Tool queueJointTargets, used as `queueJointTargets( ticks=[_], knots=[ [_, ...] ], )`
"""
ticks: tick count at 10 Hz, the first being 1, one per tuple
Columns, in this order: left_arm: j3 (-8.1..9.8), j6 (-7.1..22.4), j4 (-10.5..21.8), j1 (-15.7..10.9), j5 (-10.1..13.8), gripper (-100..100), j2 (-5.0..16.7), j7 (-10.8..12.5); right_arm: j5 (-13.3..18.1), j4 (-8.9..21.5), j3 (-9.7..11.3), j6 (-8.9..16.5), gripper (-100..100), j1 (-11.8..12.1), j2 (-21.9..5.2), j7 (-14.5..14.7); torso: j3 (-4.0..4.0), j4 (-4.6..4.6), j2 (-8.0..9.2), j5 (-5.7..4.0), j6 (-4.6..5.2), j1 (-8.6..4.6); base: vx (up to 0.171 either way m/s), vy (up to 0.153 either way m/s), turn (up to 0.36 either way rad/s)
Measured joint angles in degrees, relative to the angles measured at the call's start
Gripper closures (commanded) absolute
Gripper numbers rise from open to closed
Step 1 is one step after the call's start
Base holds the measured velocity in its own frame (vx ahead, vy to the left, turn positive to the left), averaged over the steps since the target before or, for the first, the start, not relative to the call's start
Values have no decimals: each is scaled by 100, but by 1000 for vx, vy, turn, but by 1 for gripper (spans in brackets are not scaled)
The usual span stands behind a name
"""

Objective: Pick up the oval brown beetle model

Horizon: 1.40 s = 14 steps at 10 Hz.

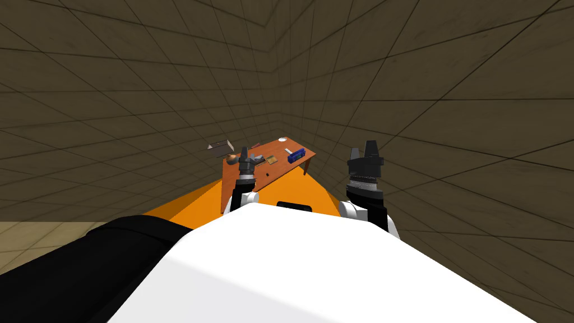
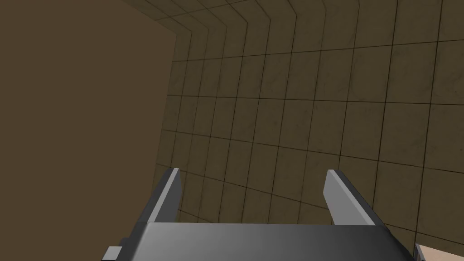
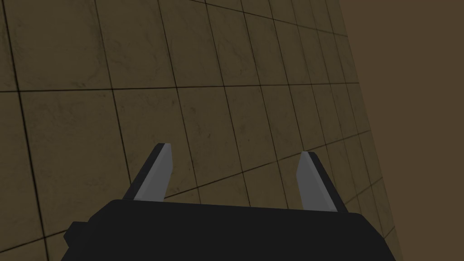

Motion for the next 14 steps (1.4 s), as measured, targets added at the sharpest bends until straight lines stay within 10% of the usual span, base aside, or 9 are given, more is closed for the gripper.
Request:
queueJointTargets(
  ticks=[6, 14],
  knots=[
    [161, 558, 403, -148, 196, -100, 500, 306, 0, 0, 0, 0, 0, 0, 0, 0, -8, -3, -13, 1, 0, 2, 28, -2, -12],
    [419, 1508, 1134, -473, 509, -100, 658, 817, 0, 0, 0, 0, 0, 0, 0, 0, -6, -2, -10, 0, 0, 0, 30, -3, -14]
  ],
)
